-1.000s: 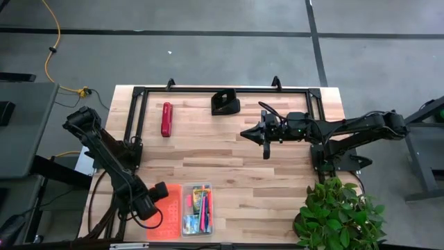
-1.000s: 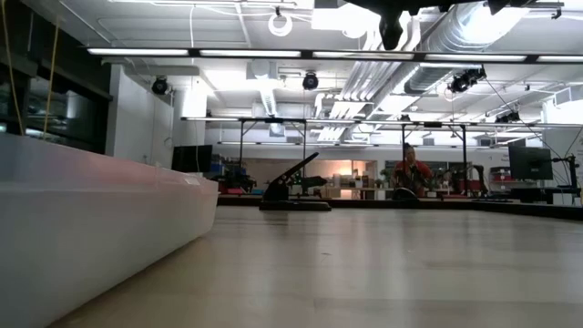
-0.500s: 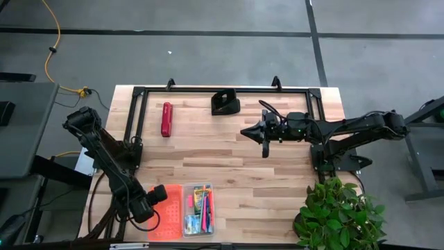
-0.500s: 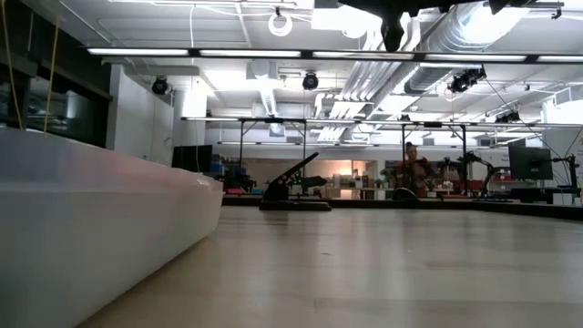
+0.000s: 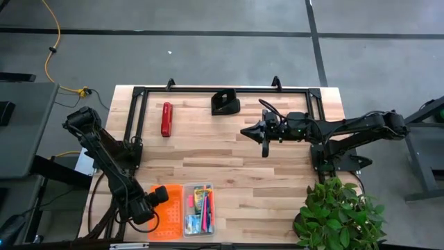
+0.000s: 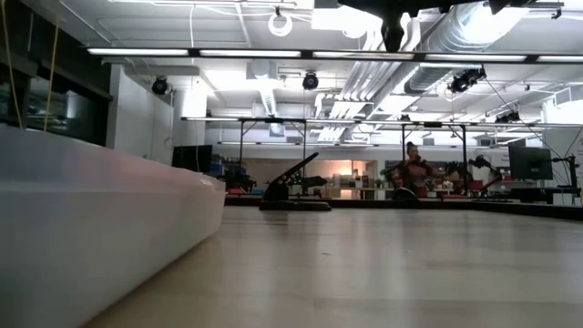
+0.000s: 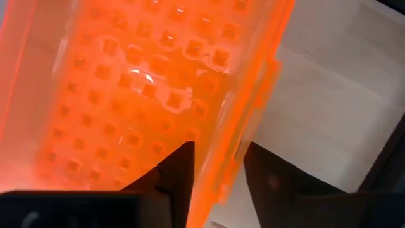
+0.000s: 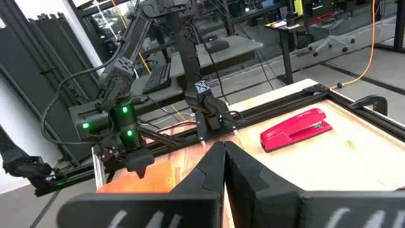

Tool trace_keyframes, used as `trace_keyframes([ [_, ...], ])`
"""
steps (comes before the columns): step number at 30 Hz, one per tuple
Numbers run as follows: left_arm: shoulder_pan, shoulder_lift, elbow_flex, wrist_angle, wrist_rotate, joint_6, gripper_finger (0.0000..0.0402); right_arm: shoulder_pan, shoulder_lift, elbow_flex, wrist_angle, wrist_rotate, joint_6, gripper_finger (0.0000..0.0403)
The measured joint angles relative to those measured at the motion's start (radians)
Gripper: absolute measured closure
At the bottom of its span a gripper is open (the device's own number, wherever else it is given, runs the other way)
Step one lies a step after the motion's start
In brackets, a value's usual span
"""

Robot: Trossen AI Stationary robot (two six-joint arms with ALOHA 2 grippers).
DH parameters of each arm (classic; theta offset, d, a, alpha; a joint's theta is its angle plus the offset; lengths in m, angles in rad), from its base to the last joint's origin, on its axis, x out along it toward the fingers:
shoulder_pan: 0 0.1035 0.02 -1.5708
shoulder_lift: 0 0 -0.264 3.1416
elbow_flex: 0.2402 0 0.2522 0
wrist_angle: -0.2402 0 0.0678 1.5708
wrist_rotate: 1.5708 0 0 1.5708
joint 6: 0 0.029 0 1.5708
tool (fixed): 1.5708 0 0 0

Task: Pack school essentials
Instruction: Close the supply box

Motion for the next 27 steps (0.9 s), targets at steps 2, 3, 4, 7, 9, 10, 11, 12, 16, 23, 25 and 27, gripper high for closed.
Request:
trace_keyframes([
  [2, 0.000, 0.000, -0.001, 0.000, 0.000, 0.000, 0.0292, 0.000, 0.000, 0.000, 0.000, 0.000, 0.000, 0.0402],
  [3, 0.000, 0.000, -0.001, 0.000, 0.002, 0.000, 0.0300, 0.000, 0.000, 0.000, 0.000, 0.000, 0.000, 0.0402],
  [4, 0.000, 0.000, -0.001, 0.001, 0.003, 0.000, 0.0307, 0.000, 0.000, 0.000, 0.000, 0.000, 0.000, 0.0402],
  [7, 0.000, 0.000, -0.001, 0.001, 0.003, 0.000, 0.0329, 0.000, 0.000, 0.000, 0.000, 0.000, 0.000, 0.0402],
  [9, 0.000, 0.000, -0.001, 0.000, 0.003, -0.001, 0.0341, 0.000, 0.000, 0.000, 0.000, 0.000, 0.000, 0.0402],
  [10, 0.000, 0.000, -0.001, 0.000, 0.003, -0.005, 0.0346, 0.000, 0.000, 0.000, 0.000, 0.000, 0.000, 0.0402],
  [11, 0.000, 0.000, -0.001, -0.001, 0.003, -0.007, 0.0352, 0.000, 0.000, 0.000, 0.000, 0.000, 0.000, 0.0402],
  [12, 0.000, 0.000, 0.001, -0.006, 0.003, -0.007, 0.0357, 0.000, 0.000, 0.000, 0.000, 0.000, 0.000, 0.0402],
  [16, 0.000, 0.000, 0.020, -0.028, 0.002, -0.006, 0.0373, 0.000, 0.000, 0.000, 0.000, 0.000, 0.000, 0.0402],
  [23, 0.003, -0.008, 0.049, -0.069, -0.002, -0.007, 0.0393, 0.001, 0.005, 0.000, -0.157, -0.001, 0.156, 0.0402],
  [25, 0.003, -0.017, 0.049, -0.073, -0.004, -0.007, 0.0396, 0.013, 0.028, 0.000, -0.234, -0.014, 0.219, 0.0402],
  [27, 0.004, -0.026, 0.049, -0.080, -0.009, -0.007, 0.0398, 0.032, 0.075, 0.000, -0.291, -0.049, 0.275, 0.0402],
])
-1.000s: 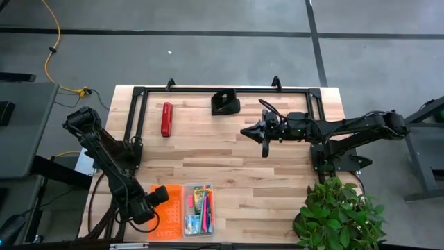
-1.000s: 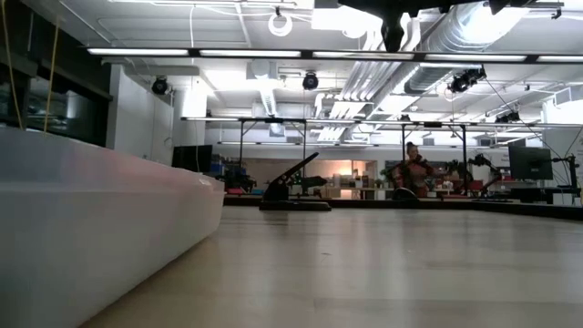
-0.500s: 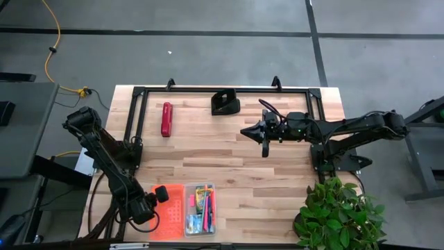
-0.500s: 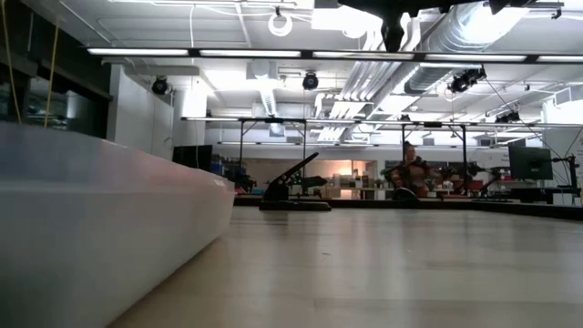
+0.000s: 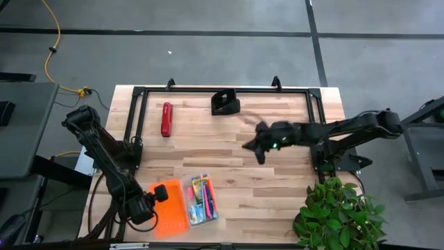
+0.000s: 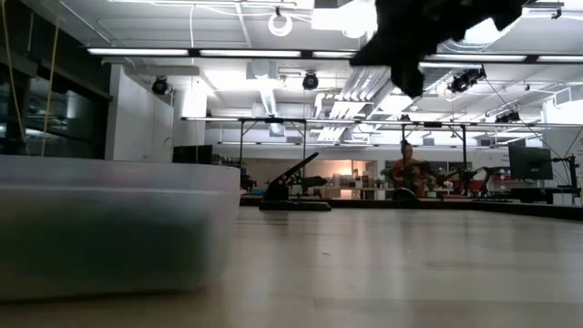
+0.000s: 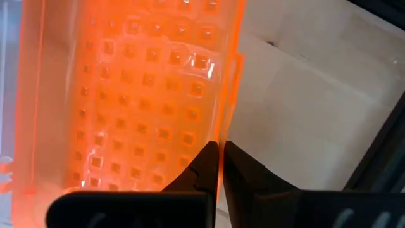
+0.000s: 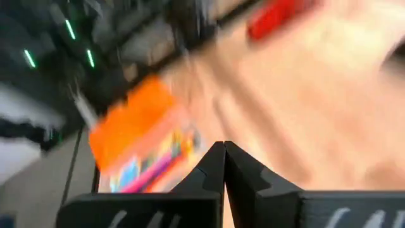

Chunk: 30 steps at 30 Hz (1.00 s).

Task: Pack school essentials
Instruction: Close the supply box

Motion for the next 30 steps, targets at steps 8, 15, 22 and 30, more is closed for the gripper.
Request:
trace_keyframes([
  [8, 0.043, -0.012, 0.000, -0.034, -0.006, 0.017, 0.0398, 0.092, 0.339, 0.000, 0.124, -0.091, 0.201, 0.0403],
  [15, 0.086, -0.012, 0.000, -0.034, -0.014, 0.035, 0.0398, 0.139, 0.610, 0.121, 0.255, -0.153, 0.293, 0.0403],
  [22, 0.113, -0.012, 0.000, -0.038, -0.011, 0.083, 0.0398, 0.148, 0.774, 0.317, 0.207, -0.212, 0.279, 0.0403],
  [30, 0.115, -0.012, 0.000, -0.044, -0.003, 0.086, 0.0398, 0.147, 0.801, 0.409, 0.094, -0.222, 0.229, 0.0403],
])
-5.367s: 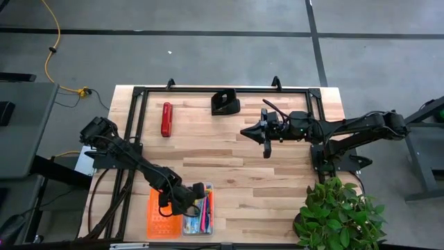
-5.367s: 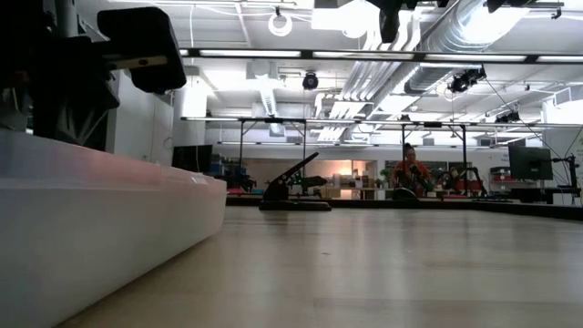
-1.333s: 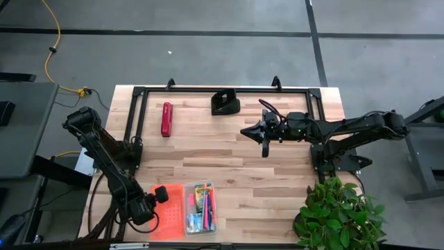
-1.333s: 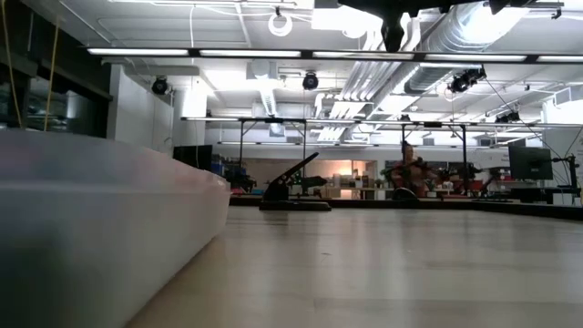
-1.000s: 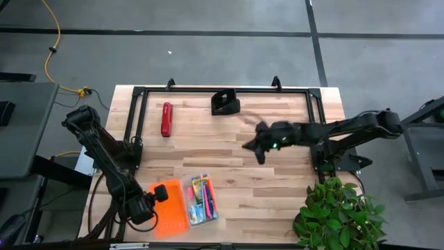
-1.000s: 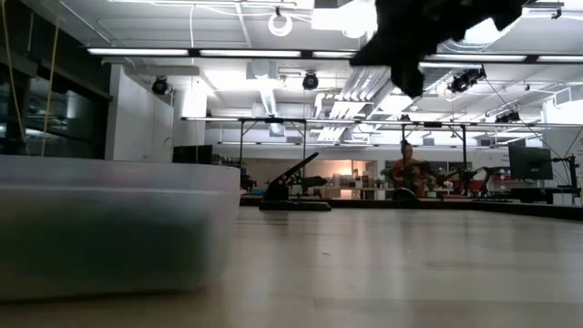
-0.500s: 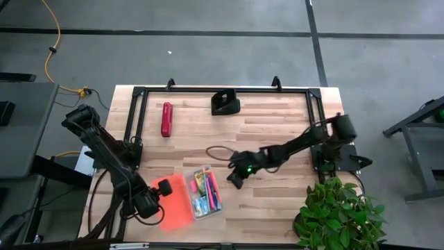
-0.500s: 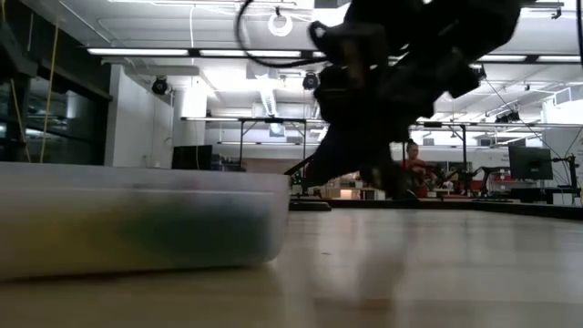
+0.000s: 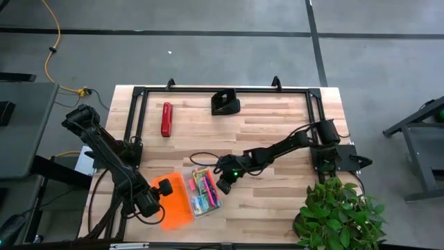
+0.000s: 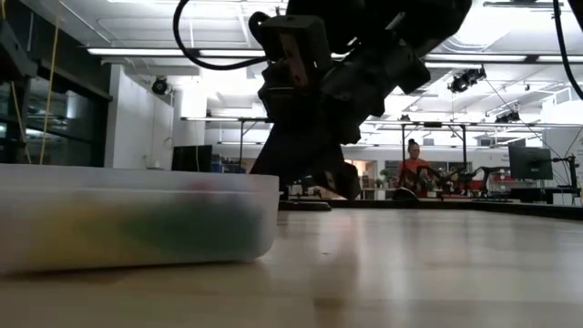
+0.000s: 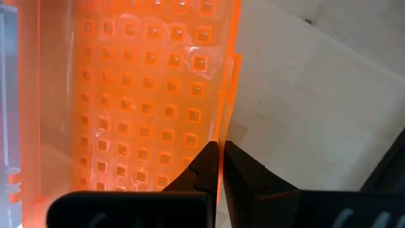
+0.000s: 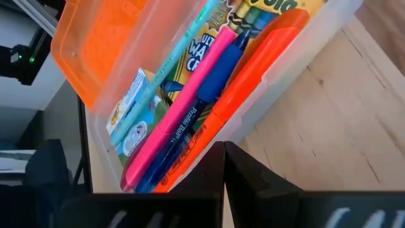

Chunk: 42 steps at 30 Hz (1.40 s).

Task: Pack school essentials
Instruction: Close the supply box

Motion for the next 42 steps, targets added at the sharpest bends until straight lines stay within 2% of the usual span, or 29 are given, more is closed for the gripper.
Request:
trace_keyframes([
  [9, 0.000, 0.000, 0.012, -0.030, -0.011, 0.002, 0.0398, 0.000, 0.000, 0.004, -0.019, 0.002, -0.012, 0.0403],
  [21, 0.000, 0.000, 0.179, -0.127, -0.068, 0.077, 0.0398, -0.001, 0.000, 0.004, -0.020, 0.004, -0.032, 0.0403],
  [32, 0.034, -0.003, 0.275, -0.121, -0.260, 0.210, 0.0399, -0.002, 0.001, 0.004, -0.007, 0.005, -0.042, 0.0403],
  [42, 0.110, -0.003, 0.282, -0.042, -0.383, 0.222, 0.0398, -0.002, 0.003, 0.004, 0.005, 0.012, -0.060, 0.0403],
])
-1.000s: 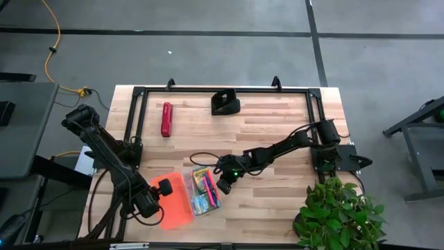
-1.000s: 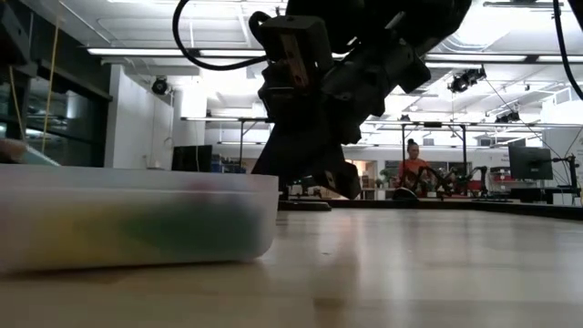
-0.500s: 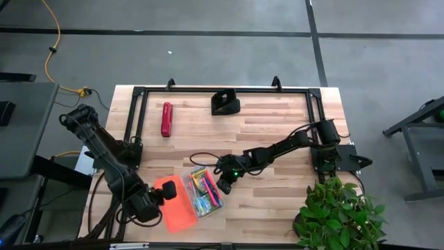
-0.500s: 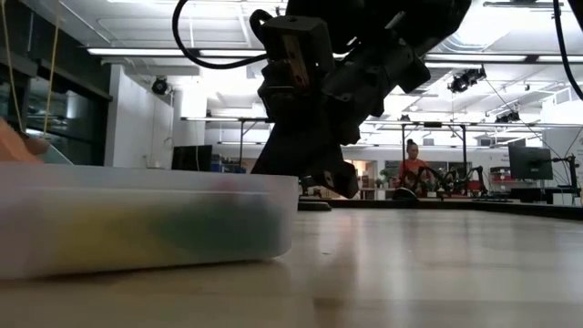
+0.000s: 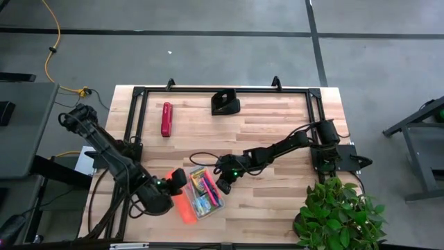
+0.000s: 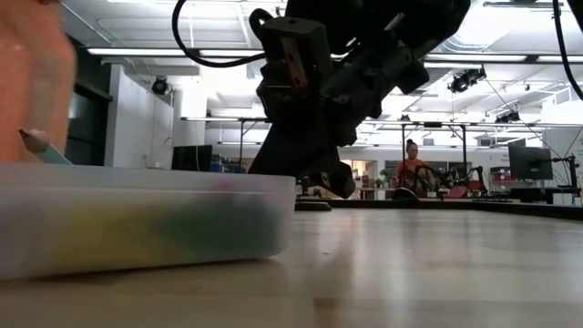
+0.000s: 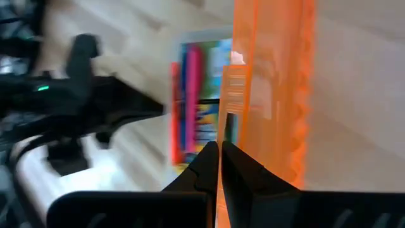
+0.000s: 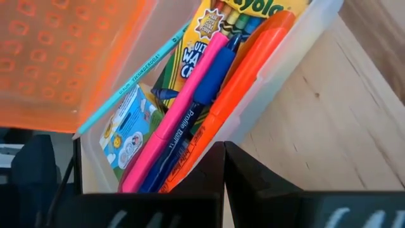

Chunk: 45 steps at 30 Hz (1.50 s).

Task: Pack school essentials
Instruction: Close the supply box

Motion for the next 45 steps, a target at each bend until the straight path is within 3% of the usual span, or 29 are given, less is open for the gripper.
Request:
trace_keyframes([
  [8, 0.065, 0.005, -0.005, 0.106, -0.063, 0.033, 0.0398, 0.000, 0.001, 0.000, 0.003, -0.001, 0.000, 0.0403],
  [30, 0.251, 0.012, -0.007, 0.192, 0.116, 0.033, 0.0396, -0.001, 0.000, 0.000, 0.001, -0.005, 0.000, 0.0403],
  [45, 0.315, 0.010, -0.006, 0.305, 0.124, 0.053, 0.0311, 0.000, 0.000, 0.000, 0.003, -0.008, 0.000, 0.0403],
])
